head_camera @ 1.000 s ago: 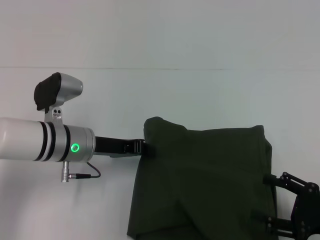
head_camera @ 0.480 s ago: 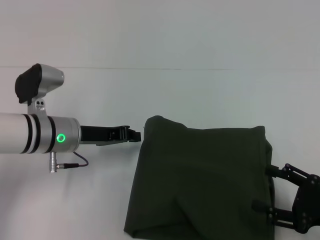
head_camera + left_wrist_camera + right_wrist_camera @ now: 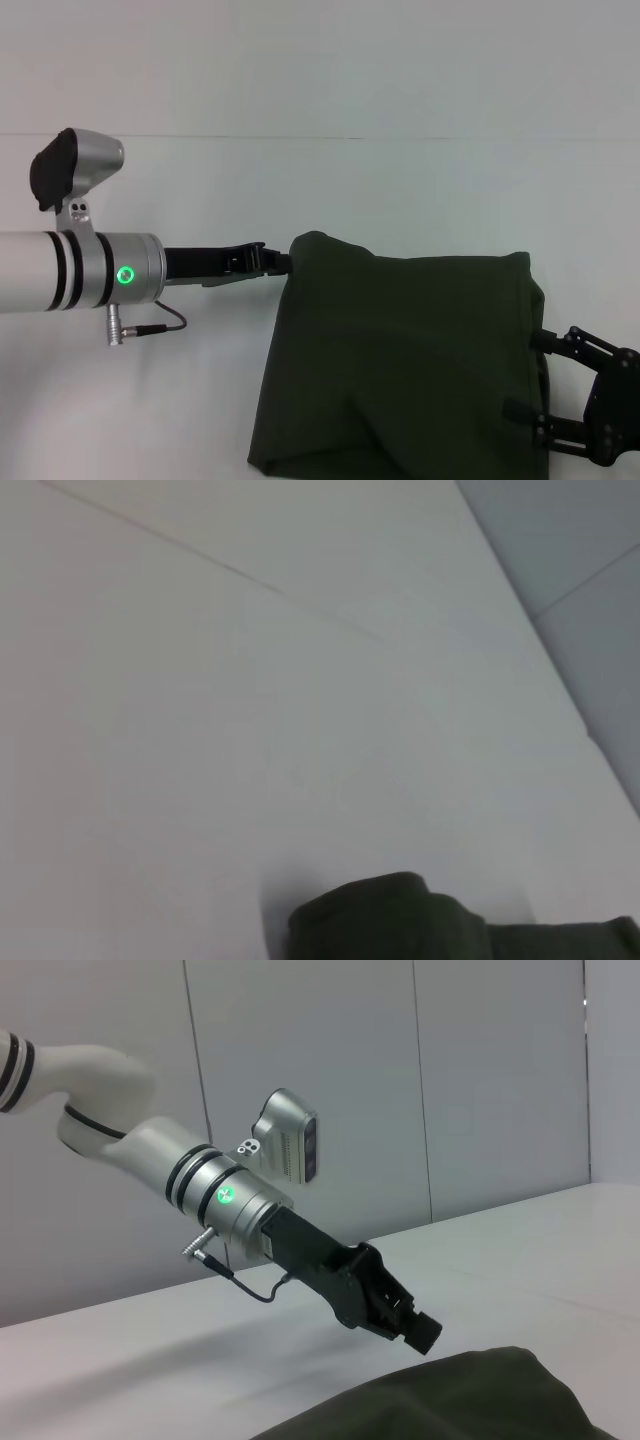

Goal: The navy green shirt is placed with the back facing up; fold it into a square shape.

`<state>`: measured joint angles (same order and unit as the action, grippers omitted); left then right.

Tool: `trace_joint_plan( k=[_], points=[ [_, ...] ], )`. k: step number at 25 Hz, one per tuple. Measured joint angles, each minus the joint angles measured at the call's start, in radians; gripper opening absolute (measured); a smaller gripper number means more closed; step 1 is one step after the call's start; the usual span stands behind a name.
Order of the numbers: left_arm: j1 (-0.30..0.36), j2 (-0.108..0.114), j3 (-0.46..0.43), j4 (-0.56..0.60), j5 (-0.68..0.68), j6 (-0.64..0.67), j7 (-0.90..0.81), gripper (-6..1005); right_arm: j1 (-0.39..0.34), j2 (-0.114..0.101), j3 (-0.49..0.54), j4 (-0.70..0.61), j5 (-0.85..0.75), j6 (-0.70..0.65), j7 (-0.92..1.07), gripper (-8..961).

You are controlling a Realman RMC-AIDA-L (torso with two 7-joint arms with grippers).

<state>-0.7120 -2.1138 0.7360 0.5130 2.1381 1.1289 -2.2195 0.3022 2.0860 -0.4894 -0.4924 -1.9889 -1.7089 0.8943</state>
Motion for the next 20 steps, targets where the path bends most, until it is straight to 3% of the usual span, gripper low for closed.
trace_joint_plan(
  k=[10,20],
  points=[
    [0.006,-0.008,0.008,-0.001,-0.020,-0.006,0.042,193,0.000,0.000,0.000,0.001,-0.005,-0.013,0.000,928],
    [0.016,-0.013,0.010,-0.001,-0.013,-0.056,0.050,620,0.000,0.002,-0.004,0.002,-0.004,-0.014,0.000,927]
  ],
)
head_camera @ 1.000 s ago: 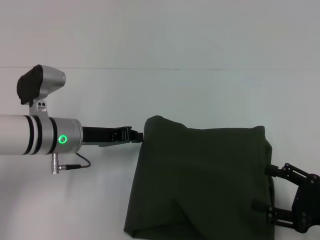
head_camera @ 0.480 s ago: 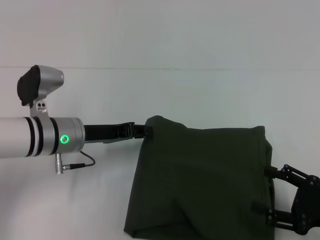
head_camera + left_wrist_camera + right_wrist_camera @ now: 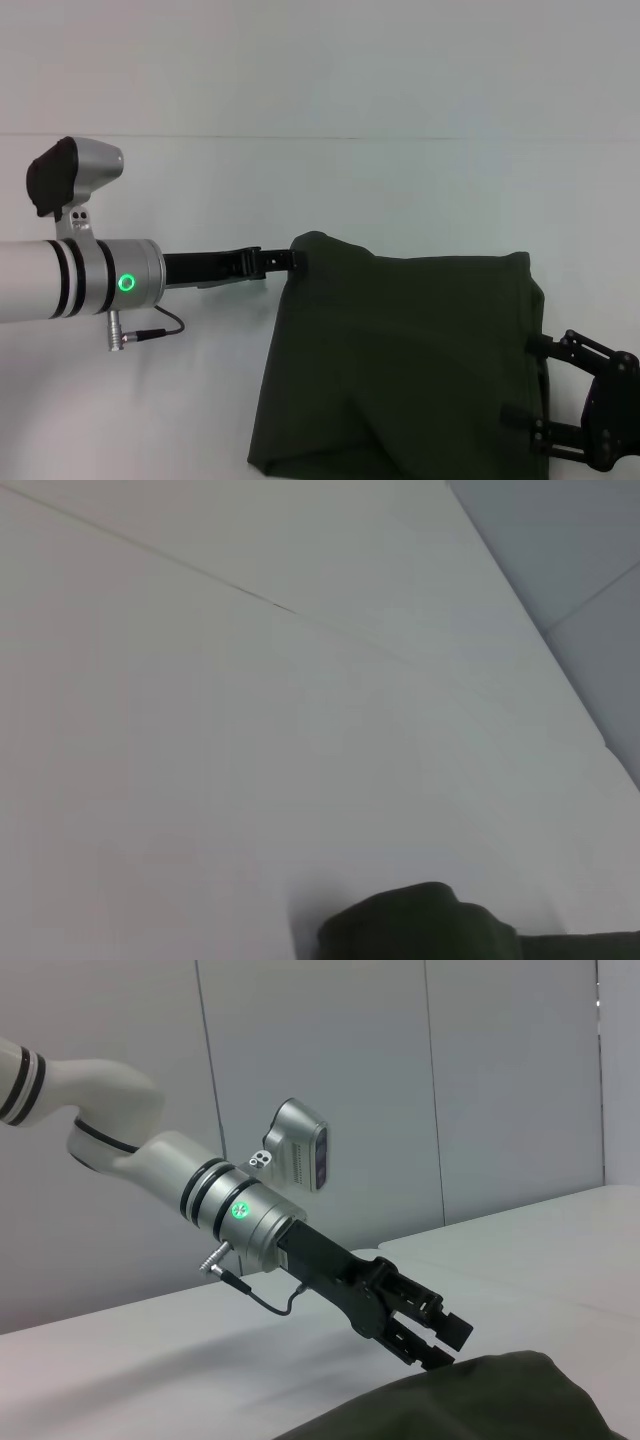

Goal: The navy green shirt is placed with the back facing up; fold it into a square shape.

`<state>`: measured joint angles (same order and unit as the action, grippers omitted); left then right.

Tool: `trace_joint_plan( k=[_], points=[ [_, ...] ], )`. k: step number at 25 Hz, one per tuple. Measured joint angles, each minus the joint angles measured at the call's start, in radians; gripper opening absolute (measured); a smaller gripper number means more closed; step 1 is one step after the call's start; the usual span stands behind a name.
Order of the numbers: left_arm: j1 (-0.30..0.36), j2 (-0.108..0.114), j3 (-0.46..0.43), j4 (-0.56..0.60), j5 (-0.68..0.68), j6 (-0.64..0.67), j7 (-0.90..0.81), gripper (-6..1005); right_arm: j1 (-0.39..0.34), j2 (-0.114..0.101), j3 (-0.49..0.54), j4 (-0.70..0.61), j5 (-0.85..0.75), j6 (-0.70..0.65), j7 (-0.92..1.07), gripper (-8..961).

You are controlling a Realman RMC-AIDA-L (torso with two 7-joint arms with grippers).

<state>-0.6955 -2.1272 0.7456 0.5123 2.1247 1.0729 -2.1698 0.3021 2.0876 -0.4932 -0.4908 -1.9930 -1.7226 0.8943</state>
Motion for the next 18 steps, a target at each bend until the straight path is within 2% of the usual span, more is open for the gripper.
trace_joint_plan(
  k=[1,3,11,18],
  points=[
    [0.001,0.000,0.000,0.000,0.000,-0.005,0.000,659,0.000,0.000,0.000,0.000,0.000,0.000,0.000,927],
    [0.002,-0.001,0.000,0.000,0.000,-0.008,-0.001,891,0.000,0.001,0.000,0.000,0.000,0.000,0.000,927],
    [-0.001,-0.011,0.020,-0.009,0.001,0.008,-0.008,931,0.000,0.002,-0.002,0.000,0.000,0.000,0.000,927],
    [-0.037,-0.016,0.043,-0.065,0.002,0.001,-0.010,937,0.000,0.002,-0.004,0.000,0.000,0.000,0.000,927]
  ],
)
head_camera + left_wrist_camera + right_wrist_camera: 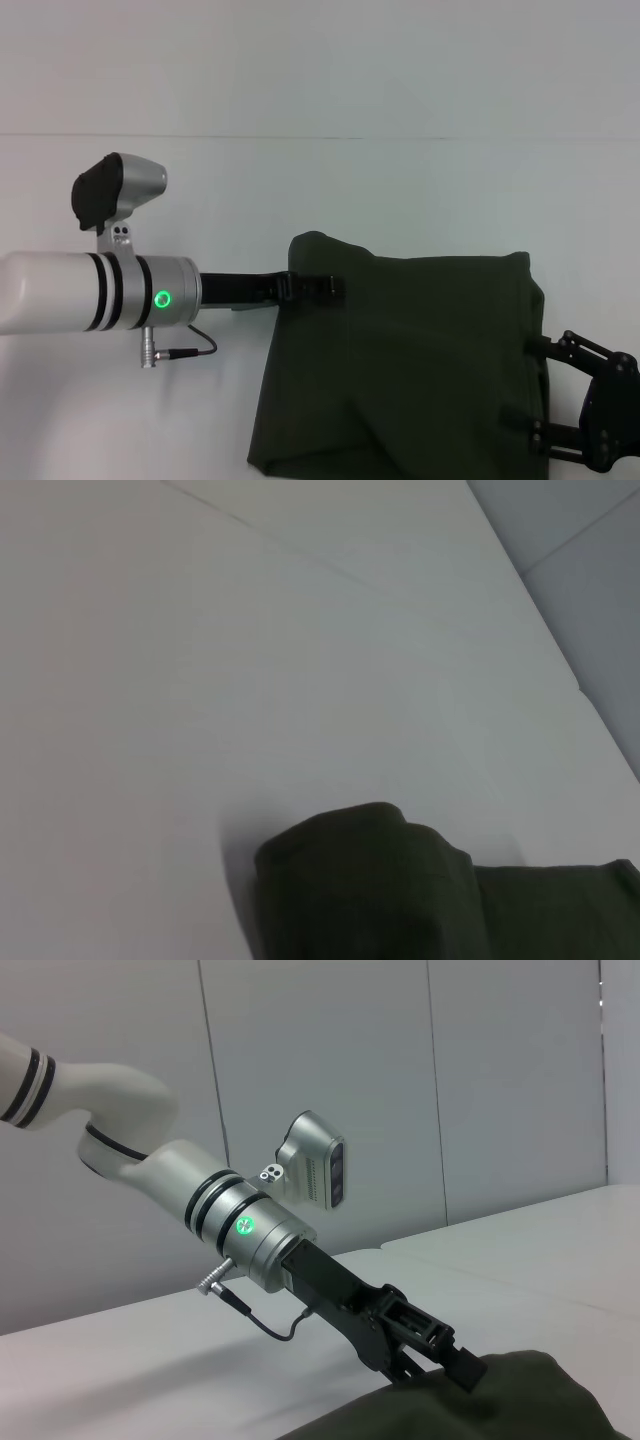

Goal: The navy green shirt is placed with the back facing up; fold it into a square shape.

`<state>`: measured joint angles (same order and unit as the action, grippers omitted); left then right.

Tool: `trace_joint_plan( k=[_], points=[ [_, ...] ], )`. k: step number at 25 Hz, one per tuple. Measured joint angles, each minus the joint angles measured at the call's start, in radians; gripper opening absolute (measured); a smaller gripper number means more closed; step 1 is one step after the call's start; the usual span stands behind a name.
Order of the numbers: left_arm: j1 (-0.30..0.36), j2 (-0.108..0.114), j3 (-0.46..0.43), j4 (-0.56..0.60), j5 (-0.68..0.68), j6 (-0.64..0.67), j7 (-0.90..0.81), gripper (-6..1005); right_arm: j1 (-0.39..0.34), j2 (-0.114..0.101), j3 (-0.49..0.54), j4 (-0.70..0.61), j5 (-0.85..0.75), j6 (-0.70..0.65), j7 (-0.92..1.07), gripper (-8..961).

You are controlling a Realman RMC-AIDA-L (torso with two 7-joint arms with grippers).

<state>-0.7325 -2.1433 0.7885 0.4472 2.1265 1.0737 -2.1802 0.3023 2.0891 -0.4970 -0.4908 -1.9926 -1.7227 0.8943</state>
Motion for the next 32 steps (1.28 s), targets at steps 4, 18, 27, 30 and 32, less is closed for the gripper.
trace_joint_plan(
  k=[4,18,27,30,32],
  points=[
    [-0.002,-0.004,0.012,0.003,0.007,-0.002,0.009,927,0.001,0.000,-0.001,0.000,0.000,0.000,0.000,927],
    [-0.003,-0.004,0.026,0.008,0.013,-0.015,0.014,556,0.001,0.000,-0.002,0.000,-0.003,-0.014,0.000,928],
    [-0.003,-0.003,0.026,0.008,0.013,-0.015,0.015,221,0.003,0.000,-0.001,0.000,-0.001,-0.016,0.000,927],
    [-0.002,-0.003,0.026,0.008,0.013,-0.014,0.016,100,0.003,0.000,-0.001,0.000,-0.001,-0.019,0.000,927],
    [-0.002,-0.003,0.026,0.008,0.013,-0.014,0.016,57,0.003,0.000,-0.001,0.000,0.000,-0.020,0.000,927]
  ],
)
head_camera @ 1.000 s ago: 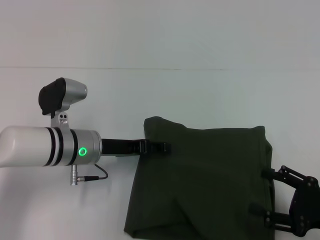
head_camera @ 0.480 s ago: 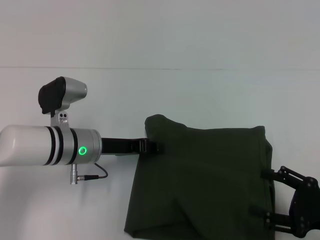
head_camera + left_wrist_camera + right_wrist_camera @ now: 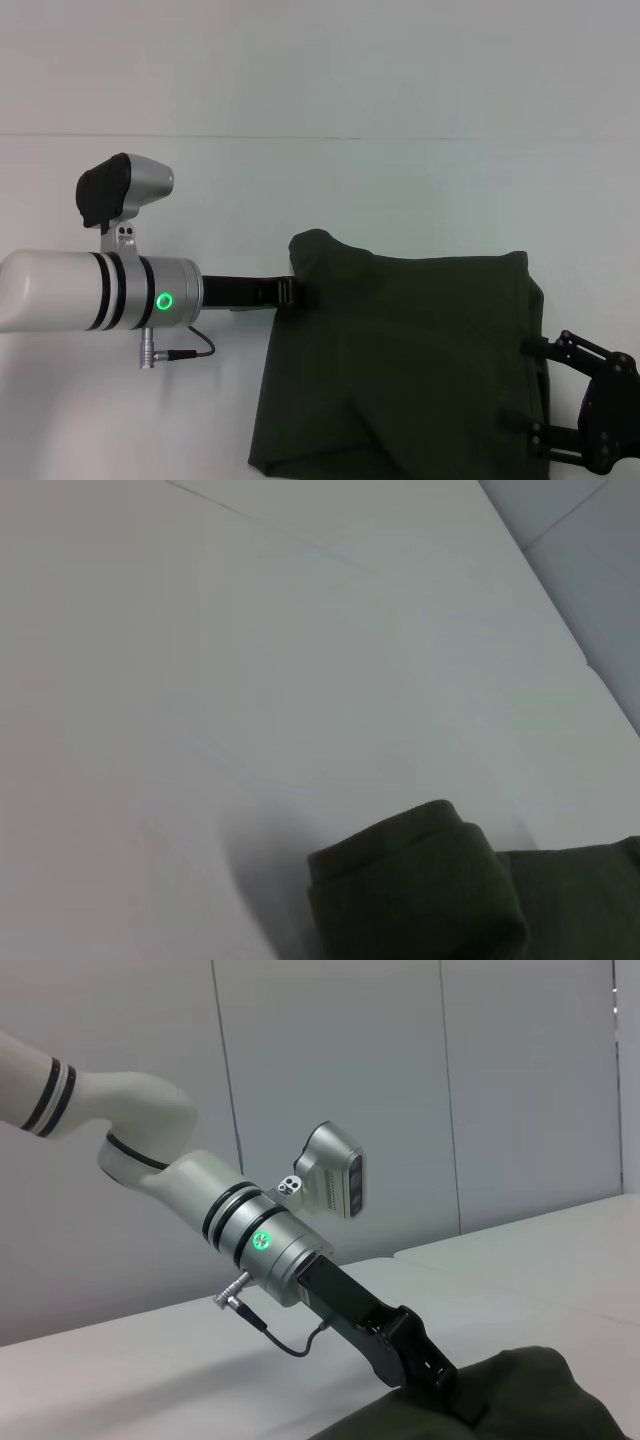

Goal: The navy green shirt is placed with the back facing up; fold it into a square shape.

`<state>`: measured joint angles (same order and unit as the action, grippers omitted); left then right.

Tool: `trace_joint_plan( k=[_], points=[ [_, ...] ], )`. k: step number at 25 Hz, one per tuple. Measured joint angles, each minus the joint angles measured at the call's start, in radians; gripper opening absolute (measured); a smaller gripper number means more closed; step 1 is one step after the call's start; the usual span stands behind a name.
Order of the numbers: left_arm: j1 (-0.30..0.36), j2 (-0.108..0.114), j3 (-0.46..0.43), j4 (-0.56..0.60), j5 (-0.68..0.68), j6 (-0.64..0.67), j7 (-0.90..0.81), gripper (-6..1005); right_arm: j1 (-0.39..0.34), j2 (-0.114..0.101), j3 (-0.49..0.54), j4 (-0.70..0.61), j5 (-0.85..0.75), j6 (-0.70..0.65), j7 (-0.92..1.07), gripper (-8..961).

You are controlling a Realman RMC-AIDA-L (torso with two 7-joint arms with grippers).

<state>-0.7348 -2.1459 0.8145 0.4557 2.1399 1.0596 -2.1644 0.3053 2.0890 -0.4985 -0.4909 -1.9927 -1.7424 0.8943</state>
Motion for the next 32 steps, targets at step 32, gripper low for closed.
trace_joint_plan(
  k=[32],
  points=[
    [0.055,0.051,-0.128,0.037,-0.001,-0.030,0.007,45,0.023,0.000,0.009,0.000,0.003,0.005,0.003,927]
  ],
)
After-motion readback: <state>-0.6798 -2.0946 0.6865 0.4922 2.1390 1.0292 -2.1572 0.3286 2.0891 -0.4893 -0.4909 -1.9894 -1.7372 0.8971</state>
